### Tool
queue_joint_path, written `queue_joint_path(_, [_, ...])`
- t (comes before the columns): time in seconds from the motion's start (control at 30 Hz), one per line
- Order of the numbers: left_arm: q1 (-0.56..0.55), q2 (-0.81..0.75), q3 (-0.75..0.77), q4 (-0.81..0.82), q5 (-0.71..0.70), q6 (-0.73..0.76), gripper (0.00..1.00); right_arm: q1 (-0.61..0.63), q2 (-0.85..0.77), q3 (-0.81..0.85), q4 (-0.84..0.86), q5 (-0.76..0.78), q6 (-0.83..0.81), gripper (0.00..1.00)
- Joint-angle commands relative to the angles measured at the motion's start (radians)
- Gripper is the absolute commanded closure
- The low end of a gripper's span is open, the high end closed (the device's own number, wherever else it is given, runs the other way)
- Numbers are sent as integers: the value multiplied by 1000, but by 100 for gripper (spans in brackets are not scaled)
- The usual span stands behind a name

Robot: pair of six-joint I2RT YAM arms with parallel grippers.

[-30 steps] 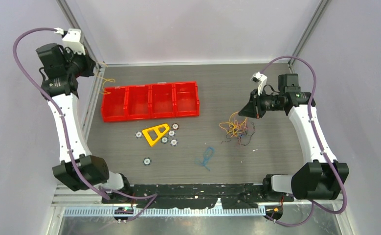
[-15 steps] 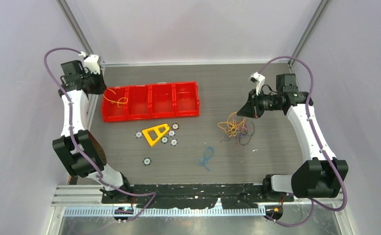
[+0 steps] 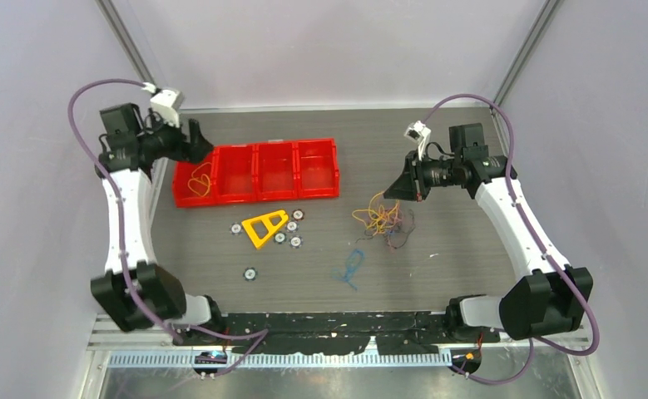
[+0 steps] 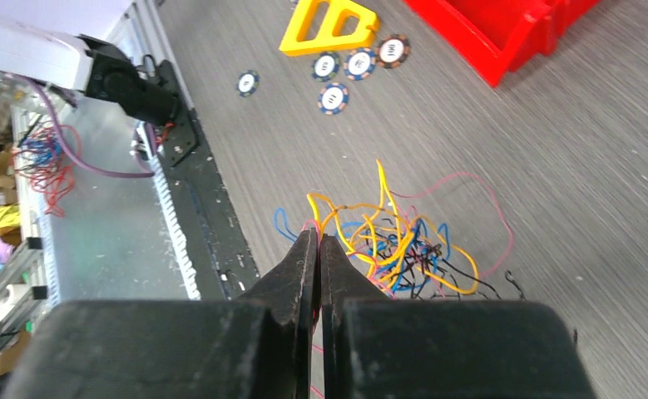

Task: Untangle the cables

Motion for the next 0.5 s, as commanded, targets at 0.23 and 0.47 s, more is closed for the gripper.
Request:
queue_joint_path(0.23, [-682,-361,-411,424,281,-359,26,96,-76,24,115,-178,145,95])
queue_joint_path(0.47, [-963,-236,-403,490,148,-376,21,163,-106,7,173,-211,204,94])
